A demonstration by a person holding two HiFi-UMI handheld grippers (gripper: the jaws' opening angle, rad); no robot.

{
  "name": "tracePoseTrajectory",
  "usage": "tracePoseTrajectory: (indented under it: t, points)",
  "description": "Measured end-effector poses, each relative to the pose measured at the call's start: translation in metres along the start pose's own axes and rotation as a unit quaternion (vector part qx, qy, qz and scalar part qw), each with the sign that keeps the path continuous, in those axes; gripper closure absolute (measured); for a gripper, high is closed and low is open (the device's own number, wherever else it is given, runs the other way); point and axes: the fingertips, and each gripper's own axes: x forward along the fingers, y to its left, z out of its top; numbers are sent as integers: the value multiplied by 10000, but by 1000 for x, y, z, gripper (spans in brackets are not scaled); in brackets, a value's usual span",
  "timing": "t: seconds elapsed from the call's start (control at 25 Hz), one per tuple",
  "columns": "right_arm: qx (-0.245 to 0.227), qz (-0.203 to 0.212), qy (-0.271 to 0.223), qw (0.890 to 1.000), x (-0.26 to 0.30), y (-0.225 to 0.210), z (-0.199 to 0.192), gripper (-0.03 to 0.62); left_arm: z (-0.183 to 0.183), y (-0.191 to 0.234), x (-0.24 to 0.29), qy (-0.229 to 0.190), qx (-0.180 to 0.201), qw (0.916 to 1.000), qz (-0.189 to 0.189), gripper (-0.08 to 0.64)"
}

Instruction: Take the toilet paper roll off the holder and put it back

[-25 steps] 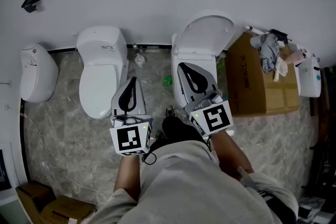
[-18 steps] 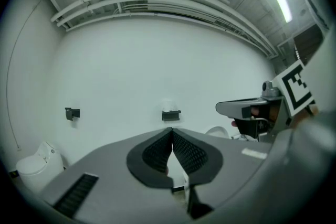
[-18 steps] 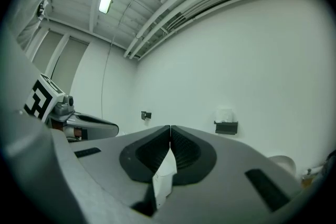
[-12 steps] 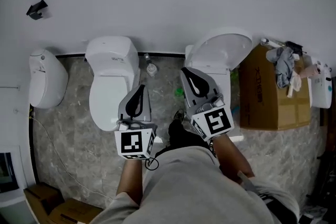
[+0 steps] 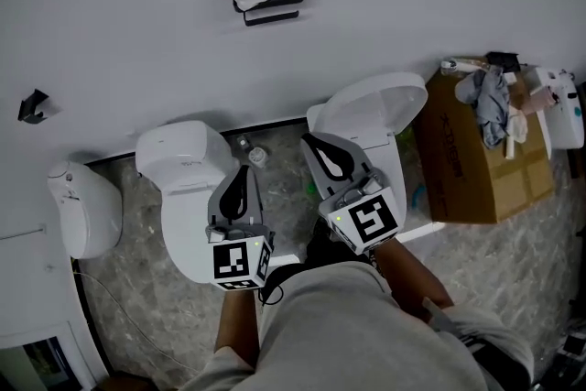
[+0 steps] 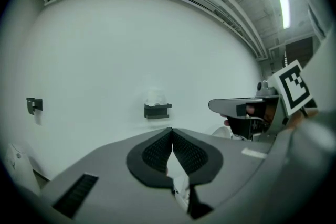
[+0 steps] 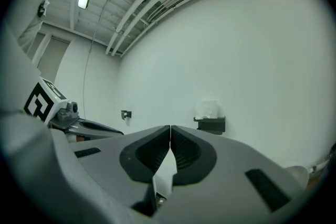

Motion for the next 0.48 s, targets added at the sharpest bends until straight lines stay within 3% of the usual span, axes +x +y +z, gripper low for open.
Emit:
tracePoseTrajectory:
  t: [0.48]
  points:
    - [-9, -304, 24, 9995, 44, -65, -7, 588, 20, 17, 87, -19, 64, 9994, -338, 549]
